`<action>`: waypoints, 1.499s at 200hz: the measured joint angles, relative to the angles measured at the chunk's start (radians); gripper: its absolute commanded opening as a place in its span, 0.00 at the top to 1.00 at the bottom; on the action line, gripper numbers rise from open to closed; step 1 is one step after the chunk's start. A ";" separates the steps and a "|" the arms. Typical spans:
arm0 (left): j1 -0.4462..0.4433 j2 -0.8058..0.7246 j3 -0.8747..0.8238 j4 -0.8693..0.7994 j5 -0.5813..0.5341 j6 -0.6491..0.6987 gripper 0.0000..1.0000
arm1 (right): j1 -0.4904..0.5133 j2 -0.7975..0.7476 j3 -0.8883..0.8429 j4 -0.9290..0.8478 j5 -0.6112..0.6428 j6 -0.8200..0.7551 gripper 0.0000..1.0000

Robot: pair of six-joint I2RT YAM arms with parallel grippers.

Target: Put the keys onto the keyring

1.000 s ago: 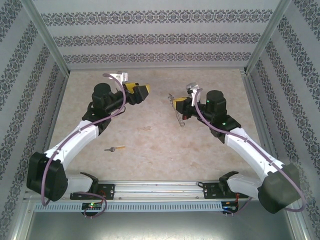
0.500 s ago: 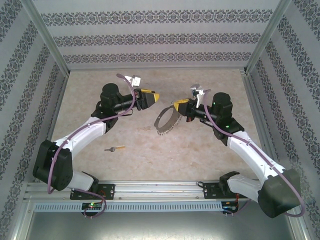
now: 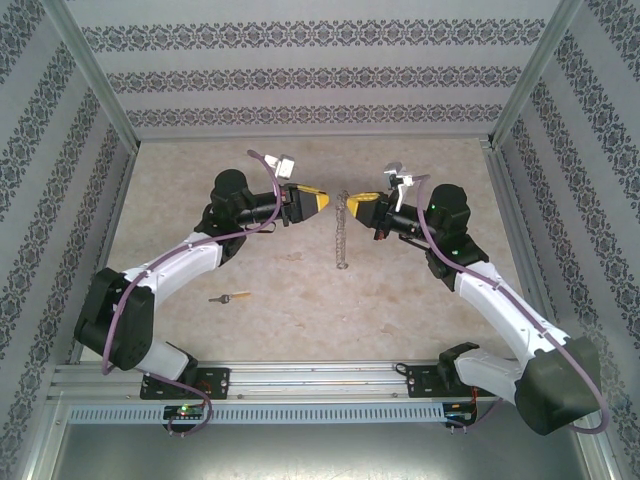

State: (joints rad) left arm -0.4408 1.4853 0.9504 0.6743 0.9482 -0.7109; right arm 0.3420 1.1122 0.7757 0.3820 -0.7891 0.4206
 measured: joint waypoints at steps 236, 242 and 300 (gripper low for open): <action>-0.054 0.068 0.039 0.127 0.024 -0.082 0.68 | 0.003 0.056 0.000 0.081 -0.025 0.056 1.00; -0.055 0.070 0.039 0.127 0.024 -0.082 0.69 | 0.003 0.056 0.000 0.082 -0.025 0.056 1.00; -0.056 0.072 0.039 0.127 0.024 -0.084 0.77 | 0.003 0.056 0.000 0.087 -0.025 0.056 1.00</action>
State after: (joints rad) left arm -0.4965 1.5570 0.9897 0.8013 0.9726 -0.7944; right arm 0.3447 1.1683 0.7757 0.4694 -0.8139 0.4770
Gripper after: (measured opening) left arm 0.255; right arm 0.065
